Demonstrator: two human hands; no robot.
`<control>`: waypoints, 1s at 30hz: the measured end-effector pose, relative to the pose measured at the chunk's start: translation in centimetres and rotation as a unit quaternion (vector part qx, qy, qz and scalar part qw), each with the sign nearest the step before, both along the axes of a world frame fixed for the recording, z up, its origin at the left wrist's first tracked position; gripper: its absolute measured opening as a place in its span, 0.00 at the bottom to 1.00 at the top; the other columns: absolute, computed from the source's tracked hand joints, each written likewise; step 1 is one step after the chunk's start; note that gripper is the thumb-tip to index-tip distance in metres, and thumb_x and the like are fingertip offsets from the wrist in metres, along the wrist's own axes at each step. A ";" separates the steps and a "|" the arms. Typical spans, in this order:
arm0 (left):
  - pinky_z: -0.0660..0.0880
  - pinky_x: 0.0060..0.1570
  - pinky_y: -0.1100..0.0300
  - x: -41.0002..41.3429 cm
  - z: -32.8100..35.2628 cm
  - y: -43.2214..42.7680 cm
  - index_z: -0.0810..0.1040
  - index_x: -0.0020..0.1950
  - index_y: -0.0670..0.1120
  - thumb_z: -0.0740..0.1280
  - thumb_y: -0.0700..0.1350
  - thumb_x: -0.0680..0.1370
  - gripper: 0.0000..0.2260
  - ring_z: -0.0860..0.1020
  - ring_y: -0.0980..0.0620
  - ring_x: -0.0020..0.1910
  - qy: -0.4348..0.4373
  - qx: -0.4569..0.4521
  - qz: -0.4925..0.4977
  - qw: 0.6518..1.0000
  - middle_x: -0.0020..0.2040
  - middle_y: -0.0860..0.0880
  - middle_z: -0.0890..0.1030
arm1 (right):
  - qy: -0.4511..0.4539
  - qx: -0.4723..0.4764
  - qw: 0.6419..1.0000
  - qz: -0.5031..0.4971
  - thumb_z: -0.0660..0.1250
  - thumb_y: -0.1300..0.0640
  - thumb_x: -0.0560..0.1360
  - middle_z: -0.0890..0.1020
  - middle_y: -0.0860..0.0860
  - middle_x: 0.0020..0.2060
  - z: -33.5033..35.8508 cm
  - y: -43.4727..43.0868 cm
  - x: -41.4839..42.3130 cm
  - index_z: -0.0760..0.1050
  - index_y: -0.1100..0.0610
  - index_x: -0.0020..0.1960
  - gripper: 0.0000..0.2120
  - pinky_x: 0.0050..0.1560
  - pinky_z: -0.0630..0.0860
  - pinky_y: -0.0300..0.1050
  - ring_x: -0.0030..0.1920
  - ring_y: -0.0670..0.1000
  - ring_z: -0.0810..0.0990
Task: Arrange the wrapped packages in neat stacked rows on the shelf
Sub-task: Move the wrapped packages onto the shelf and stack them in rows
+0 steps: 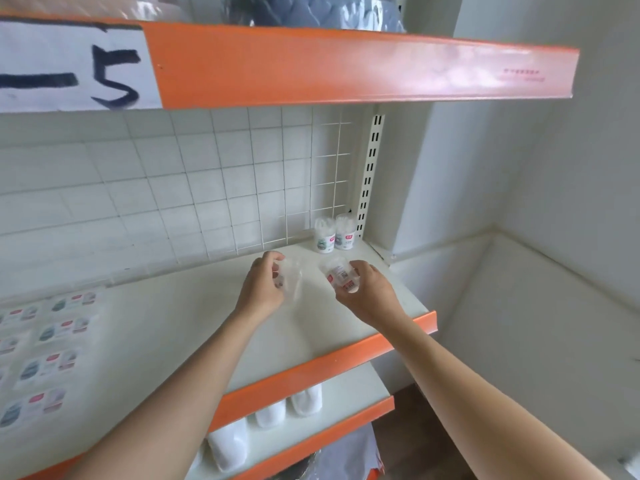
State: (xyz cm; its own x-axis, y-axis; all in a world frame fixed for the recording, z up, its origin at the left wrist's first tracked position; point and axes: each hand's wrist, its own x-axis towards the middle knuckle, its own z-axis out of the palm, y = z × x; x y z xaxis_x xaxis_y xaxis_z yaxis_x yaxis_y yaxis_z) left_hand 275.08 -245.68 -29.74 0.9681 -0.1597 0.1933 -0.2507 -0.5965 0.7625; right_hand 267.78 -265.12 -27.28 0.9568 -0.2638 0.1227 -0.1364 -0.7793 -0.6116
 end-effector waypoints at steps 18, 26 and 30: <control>0.73 0.48 0.56 1.6 -1.2 -5.2 0.71 0.62 0.49 0.67 0.56 0.75 0.19 0.75 0.48 0.54 0.132 -0.042 0.105 0.985 0.61 0.47 0.73 | -0.017 0.012 0.995 0.101 0.71 0.51 0.72 0.78 0.52 0.54 -1.3 -3.5 5.4 0.71 0.58 0.65 0.24 0.45 0.67 0.39 0.51 0.52 0.76; 0.80 0.46 0.51 1.6 -0.6 -7.7 0.71 0.48 0.50 0.70 0.55 0.73 0.13 0.81 0.44 0.48 0.205 -0.105 0.144 0.962 0.53 0.44 0.78 | 0.036 0.061 0.984 0.161 0.71 0.48 0.72 0.81 0.49 0.51 -2.0 -6.4 5.7 0.73 0.55 0.61 0.21 0.46 0.73 0.40 0.49 0.49 0.79; 0.75 0.44 0.57 0.9 0.2 -7.5 0.74 0.52 0.48 0.73 0.49 0.73 0.12 0.78 0.49 0.44 0.169 -0.155 0.145 0.962 0.51 0.49 0.78 | 0.043 0.106 0.980 0.161 0.71 0.47 0.72 0.80 0.48 0.52 -1.8 -7.3 6.0 0.72 0.54 0.62 0.22 0.50 0.76 0.43 0.50 0.48 0.79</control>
State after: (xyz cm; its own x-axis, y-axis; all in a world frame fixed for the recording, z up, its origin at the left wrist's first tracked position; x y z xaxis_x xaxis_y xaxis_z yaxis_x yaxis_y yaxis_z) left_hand 276.02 -253.21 -29.56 0.9792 0.1414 -0.1455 0.1856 -0.3346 0.9239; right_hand 273.79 -272.43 -29.05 0.9990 0.0422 0.0135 0.0376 -0.6469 -0.7616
